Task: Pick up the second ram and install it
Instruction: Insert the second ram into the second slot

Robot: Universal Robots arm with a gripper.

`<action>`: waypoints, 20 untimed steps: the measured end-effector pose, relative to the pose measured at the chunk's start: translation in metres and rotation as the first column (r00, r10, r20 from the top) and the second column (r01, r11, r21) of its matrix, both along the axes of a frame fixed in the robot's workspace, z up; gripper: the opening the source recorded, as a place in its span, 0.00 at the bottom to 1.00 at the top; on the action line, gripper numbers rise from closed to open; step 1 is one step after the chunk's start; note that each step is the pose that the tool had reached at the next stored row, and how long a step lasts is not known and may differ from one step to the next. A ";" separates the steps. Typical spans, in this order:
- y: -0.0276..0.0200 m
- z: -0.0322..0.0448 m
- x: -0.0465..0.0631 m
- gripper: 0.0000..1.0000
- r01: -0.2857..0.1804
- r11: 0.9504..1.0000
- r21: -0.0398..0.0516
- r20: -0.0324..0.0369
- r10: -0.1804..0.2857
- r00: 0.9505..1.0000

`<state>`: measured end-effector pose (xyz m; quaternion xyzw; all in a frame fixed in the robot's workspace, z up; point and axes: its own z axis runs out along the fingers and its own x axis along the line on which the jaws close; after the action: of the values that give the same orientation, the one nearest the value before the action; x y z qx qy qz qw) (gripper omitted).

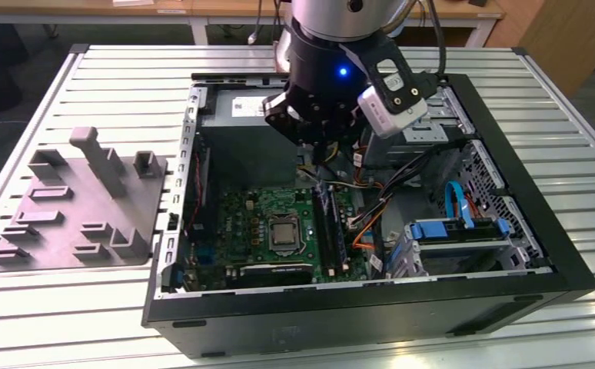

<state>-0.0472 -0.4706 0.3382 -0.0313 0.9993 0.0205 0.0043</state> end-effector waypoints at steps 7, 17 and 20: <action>0.0000 -0.0003 0.012 0.11 0.000 1.000 0.001 -0.002 0.000 1.000; 0.0000 -0.0062 0.012 0.11 0.000 1.000 0.001 -0.002 0.000 1.000; -0.0001 -0.0098 0.012 0.11 0.000 1.000 0.001 -0.002 0.000 1.000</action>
<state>-0.0350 -0.4707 0.3283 -0.0313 0.9993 0.0209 0.0032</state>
